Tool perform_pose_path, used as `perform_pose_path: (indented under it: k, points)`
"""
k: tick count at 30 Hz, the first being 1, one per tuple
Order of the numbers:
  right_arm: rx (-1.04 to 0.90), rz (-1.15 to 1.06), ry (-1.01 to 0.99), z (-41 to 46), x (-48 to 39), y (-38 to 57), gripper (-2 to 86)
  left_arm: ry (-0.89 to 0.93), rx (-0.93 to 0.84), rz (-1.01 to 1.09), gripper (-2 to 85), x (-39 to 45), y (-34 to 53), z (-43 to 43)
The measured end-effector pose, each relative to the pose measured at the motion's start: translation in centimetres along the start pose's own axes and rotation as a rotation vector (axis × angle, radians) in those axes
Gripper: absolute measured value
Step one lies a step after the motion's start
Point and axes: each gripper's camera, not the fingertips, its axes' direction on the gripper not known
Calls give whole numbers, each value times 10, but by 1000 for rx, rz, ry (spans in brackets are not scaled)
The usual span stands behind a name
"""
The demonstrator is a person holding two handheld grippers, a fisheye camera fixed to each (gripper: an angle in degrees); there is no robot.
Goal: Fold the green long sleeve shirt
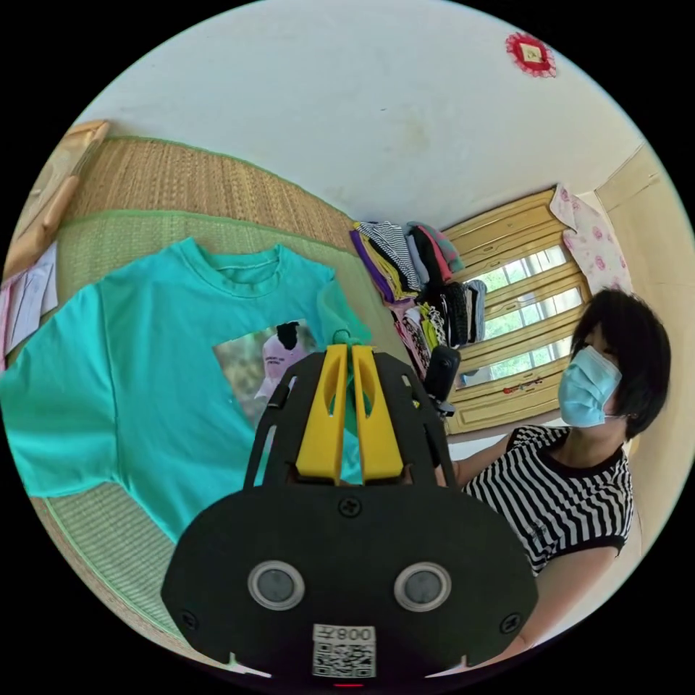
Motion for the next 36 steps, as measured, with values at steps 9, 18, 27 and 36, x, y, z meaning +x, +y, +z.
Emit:
perform_pose_path:
  k: [9,18,27,36]
  points:
    - [-157,-13,186,88,-21,-44,1,-27,26,-145,9,-110,61,17]
    - [-288,-30,298,155,-28,-66,1,-84,-10,-202,10,-174,88,50]
    - [-350,-3,278,174,-28,-65,1,-73,15,-211,11,-195,88,76]
    - [-228,-25,305,126,-54,-73,1,-156,24,-201,9,-170,75,81]
